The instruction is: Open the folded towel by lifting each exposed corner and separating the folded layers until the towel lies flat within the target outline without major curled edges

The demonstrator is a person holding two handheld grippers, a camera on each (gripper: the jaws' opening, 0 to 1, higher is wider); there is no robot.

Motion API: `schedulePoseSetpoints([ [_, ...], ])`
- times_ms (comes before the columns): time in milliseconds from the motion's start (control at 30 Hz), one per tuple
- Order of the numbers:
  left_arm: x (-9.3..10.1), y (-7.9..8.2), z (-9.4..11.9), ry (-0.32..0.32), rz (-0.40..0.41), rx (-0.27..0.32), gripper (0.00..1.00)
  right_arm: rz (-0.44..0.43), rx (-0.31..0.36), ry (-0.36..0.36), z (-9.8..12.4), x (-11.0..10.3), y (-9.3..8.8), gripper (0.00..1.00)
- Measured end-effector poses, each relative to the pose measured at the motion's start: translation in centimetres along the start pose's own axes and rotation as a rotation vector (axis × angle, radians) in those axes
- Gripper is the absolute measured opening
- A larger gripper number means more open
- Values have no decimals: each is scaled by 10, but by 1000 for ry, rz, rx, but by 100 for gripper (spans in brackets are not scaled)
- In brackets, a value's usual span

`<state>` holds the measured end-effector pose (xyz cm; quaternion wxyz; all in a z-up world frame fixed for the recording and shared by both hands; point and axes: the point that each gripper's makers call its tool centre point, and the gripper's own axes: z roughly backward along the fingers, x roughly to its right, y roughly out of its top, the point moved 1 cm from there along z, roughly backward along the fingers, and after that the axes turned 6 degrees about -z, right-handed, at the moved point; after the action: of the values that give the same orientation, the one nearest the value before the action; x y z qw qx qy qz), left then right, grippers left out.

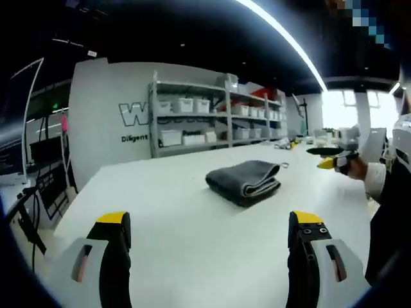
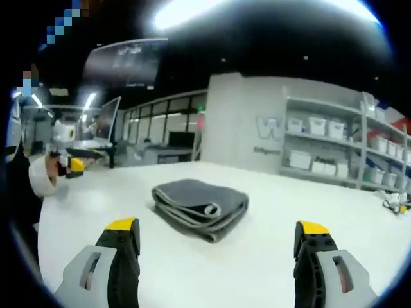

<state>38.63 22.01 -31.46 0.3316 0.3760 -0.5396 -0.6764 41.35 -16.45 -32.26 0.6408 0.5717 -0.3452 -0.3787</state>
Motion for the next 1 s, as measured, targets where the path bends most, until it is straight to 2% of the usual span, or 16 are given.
schedulePoseSetpoints([
  [133,5,1,7,29,10,-9,100,-30,21,22,6,2,1,100],
  [267,12,4,12,48,19,-7,100,-21,44,18,26,5,4,100],
  [467,21,7,18,51,18,-15,100,-89,96,3,50,11,1,100],
  [600,22,12,18,42,10,-7,100,-64,80,-13,54,11,-5,100],
  [733,25,21,19,33,20,9,100,-41,106,6,54,6,7,100],
  [833,32,23,25,29,-6,0,100,-64,130,12,54,7,13,100],
  [933,32,37,27,27,-15,25,100,-84,145,-2,57,11,16,100],
  [1000,37,45,30,21,-16,39,100,-69,138,-7,61,10,18,100],
])
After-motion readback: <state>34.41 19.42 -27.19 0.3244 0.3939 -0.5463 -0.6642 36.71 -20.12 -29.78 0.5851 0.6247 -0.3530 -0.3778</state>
